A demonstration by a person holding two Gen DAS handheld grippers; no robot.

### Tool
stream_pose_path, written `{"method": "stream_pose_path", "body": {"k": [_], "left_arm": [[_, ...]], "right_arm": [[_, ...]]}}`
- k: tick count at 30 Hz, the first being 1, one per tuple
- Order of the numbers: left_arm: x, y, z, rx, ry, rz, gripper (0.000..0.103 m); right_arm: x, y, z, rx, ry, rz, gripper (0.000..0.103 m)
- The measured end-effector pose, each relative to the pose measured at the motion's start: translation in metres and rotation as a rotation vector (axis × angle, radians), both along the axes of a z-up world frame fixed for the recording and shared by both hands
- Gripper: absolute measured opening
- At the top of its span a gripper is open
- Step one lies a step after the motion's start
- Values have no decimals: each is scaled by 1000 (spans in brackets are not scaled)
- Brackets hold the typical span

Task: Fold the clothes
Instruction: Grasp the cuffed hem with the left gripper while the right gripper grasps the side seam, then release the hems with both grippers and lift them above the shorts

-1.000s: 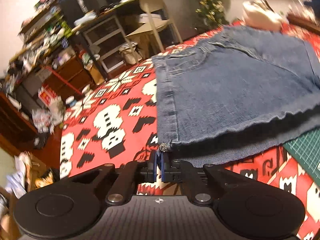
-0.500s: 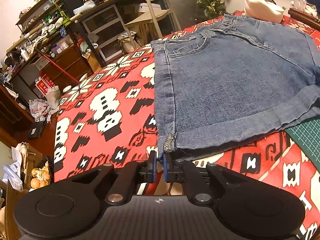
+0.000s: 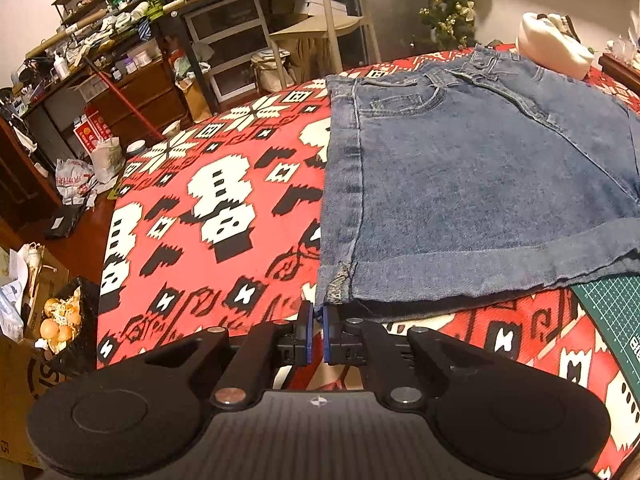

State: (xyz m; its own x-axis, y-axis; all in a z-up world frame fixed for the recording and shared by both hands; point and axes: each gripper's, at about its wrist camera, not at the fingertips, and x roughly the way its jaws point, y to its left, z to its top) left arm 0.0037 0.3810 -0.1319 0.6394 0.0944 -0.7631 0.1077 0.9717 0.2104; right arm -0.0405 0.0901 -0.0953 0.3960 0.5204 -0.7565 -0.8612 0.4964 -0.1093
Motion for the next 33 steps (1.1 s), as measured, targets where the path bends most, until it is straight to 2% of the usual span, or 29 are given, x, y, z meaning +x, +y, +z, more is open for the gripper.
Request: {"method": "stream_pose_path", "body": {"k": [2,4,9,11,12,13,15,22,27,29,31,33], "left_arm": [[-1,3,0,-7,0,9,13],[-3,7,1,-21,5,20,15],[-11,6,11,-12,0,10,16],[-14,2,16,-6,-4,-8,18],[-15,0,19,-1,-9,-19,20],[-16,-3,23,3,-15,-31,21],[-17,-9,29,7,-26,-52,21],[-17,-34,47,13,-58,-122,21],[-11,-48,52,-6,-48,-141,21],[-6,-52,56,-43,-39,-123,21],[-1,-55,65,-126,-36,-99,22],[3,-60,75,-207,-37,-76,33]], "right_arm": [[-1,-3,3,13,-22,-6,11],[-2,2,-1,-8,-45,4,25],[-1,15,-14,-83,-105,21,26],[2,16,-19,-99,-108,16,25],[3,16,-20,-104,-105,13,20],[4,16,-20,-98,-92,9,7],[5,14,-18,-86,-65,0,4],[13,3,-12,-23,63,-44,2],[21,4,-19,-15,126,-49,3],[26,1,-20,6,165,-61,3],[32,-5,-18,40,219,-78,4],[35,-13,-13,91,282,-81,5]]}}
